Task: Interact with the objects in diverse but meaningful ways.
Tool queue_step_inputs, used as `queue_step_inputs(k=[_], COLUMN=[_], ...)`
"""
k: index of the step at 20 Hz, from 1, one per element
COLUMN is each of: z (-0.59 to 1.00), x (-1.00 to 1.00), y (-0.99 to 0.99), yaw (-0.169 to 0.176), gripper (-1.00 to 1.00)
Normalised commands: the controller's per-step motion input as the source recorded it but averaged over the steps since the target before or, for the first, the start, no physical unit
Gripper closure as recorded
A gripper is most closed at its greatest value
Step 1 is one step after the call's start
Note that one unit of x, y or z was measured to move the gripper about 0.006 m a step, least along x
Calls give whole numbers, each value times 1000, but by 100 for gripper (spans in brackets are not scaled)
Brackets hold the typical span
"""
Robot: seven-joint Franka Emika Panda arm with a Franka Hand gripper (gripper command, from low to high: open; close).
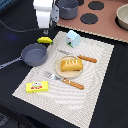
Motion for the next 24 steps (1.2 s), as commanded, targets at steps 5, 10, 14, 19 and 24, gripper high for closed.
queue_step_inputs(k=[5, 10, 14, 19, 24], z=[-382, -315, -279, -323, -346], x=[-395, -363, -312, -319, -317], y=[3, 2, 4, 31, 52], yaw=[1, 4, 3, 12, 10], gripper=[-100, -100, -100, -100, -100])
